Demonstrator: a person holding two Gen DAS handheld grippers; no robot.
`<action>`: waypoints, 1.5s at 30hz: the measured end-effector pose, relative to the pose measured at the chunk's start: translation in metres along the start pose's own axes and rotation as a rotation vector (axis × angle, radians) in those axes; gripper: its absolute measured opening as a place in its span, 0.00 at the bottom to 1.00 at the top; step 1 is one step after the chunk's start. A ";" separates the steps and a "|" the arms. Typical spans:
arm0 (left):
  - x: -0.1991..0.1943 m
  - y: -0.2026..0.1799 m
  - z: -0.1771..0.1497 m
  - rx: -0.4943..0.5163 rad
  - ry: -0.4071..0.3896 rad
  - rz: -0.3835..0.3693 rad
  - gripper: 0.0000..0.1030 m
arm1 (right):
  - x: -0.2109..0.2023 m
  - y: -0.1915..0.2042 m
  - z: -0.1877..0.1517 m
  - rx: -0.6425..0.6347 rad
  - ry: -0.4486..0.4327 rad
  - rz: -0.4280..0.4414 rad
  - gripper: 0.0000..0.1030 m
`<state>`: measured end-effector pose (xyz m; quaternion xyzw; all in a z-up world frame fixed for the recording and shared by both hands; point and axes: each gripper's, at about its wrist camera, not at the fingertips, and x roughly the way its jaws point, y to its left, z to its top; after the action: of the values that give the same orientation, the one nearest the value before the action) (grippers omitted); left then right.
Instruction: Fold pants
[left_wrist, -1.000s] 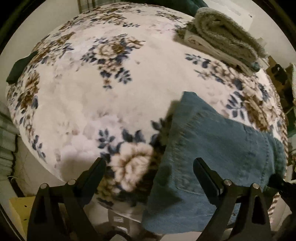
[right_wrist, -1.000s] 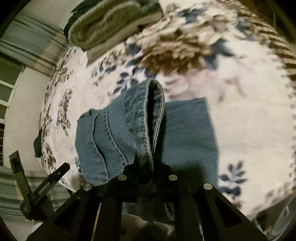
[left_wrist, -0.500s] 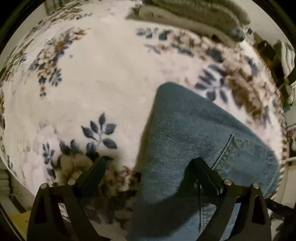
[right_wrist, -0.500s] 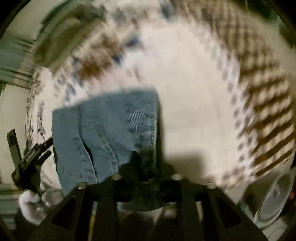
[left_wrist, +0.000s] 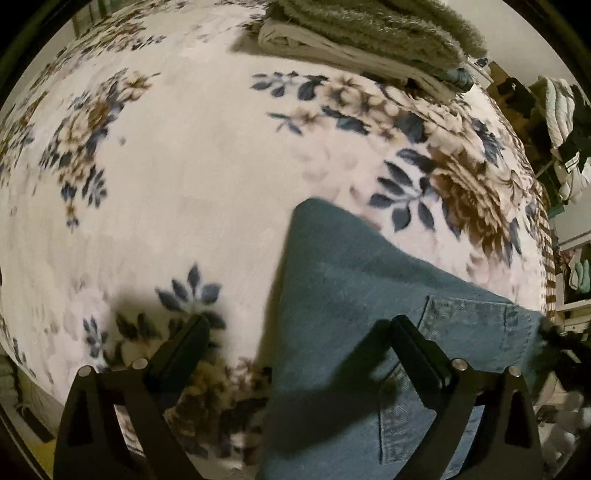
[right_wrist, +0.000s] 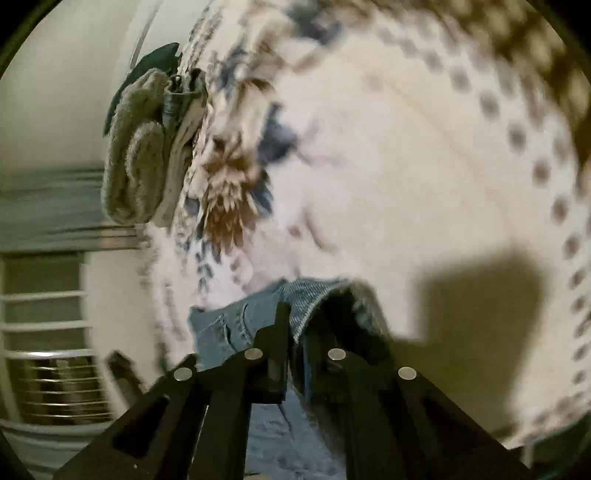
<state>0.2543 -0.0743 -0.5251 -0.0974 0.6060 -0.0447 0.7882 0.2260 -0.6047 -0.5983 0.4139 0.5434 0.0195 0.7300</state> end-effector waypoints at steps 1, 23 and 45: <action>0.003 -0.002 0.002 0.009 0.004 0.006 0.97 | -0.008 0.007 0.000 -0.019 -0.032 -0.042 0.06; 0.010 -0.002 -0.074 -0.027 0.110 0.005 0.98 | -0.001 -0.106 -0.118 0.382 0.154 -0.025 0.57; 0.015 -0.011 -0.081 0.037 0.119 0.009 0.97 | -0.049 -0.069 -0.151 0.204 -0.090 -0.147 0.24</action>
<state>0.1806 -0.0958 -0.5569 -0.0774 0.6512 -0.0580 0.7528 0.0547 -0.5855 -0.6131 0.4455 0.5383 -0.1080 0.7072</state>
